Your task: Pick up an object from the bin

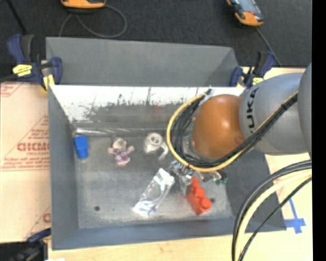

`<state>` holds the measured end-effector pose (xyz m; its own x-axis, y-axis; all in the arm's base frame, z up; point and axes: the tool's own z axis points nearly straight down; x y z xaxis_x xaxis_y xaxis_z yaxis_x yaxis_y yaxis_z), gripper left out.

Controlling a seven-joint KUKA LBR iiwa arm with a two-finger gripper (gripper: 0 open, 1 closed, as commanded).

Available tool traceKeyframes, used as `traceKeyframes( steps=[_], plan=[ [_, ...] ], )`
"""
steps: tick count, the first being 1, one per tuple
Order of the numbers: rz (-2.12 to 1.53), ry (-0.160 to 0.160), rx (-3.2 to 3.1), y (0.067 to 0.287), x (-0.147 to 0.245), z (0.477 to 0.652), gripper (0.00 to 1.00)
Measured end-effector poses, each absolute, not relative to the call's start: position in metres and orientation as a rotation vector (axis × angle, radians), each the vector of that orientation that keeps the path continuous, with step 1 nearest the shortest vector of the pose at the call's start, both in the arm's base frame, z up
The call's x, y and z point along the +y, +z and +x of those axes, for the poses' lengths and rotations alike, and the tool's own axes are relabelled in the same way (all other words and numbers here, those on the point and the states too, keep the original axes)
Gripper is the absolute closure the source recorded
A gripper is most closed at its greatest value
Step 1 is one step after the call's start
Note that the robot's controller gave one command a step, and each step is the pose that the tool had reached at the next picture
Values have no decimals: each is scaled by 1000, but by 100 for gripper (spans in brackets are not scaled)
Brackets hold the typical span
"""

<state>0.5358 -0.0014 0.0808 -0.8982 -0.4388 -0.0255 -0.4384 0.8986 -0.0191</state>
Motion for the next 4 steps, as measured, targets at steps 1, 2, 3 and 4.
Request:
traceKeyframes(
  steps=[1, 2, 3, 4],
  plan=[
    [-728, 1, 3054, 85, 29, 476, 100],
    [-725, -2, 3045, 85, 28, 480, 0],
    [-983, -6, 2981, 95, -58, 481, 0],
    [-1005, -4, 2972, 69, -85, 511, 0]
  ],
)
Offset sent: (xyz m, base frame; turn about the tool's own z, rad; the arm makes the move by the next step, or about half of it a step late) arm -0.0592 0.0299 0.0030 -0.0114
